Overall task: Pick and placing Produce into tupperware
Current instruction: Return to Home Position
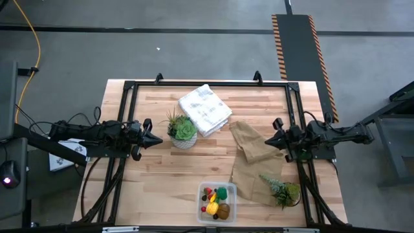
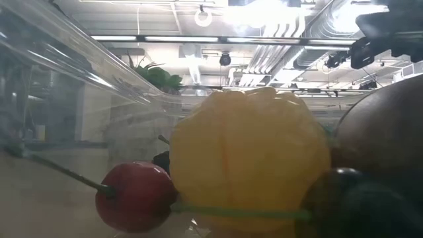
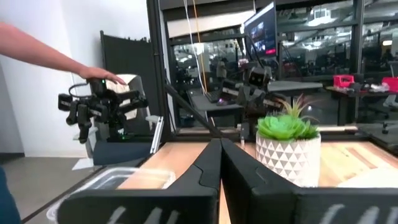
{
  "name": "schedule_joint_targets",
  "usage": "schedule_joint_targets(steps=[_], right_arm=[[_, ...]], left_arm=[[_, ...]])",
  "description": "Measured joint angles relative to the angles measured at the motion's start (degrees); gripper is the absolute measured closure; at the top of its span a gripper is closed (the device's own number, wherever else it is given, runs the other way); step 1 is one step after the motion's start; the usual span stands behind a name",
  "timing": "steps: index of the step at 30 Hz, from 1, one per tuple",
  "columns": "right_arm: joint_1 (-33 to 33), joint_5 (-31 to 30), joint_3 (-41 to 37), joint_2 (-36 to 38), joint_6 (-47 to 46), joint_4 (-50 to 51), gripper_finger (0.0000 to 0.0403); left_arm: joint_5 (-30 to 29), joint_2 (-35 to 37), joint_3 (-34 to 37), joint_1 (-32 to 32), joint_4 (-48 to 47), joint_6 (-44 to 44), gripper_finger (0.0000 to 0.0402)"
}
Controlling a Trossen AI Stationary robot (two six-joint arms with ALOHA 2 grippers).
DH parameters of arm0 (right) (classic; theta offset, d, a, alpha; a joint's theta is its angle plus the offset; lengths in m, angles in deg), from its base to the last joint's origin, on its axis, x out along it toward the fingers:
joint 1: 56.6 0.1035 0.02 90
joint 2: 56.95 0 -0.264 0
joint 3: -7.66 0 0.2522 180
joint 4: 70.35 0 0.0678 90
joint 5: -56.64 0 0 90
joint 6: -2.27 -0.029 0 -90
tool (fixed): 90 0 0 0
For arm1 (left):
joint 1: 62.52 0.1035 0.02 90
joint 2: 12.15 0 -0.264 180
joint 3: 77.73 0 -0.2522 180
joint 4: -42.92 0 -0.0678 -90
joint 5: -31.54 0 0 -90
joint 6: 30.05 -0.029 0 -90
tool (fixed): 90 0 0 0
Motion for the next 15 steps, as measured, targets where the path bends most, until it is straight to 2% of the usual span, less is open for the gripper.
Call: schedule_joint_targets(steps=[15], right_arm=[[0.0, 0.3, 0.0, 0.0, -1.3, 5.8, 0.0403]], left_arm=[[0.0, 0.0, 0.0, 0.0, 0.1, 0.0, 0.0401]])
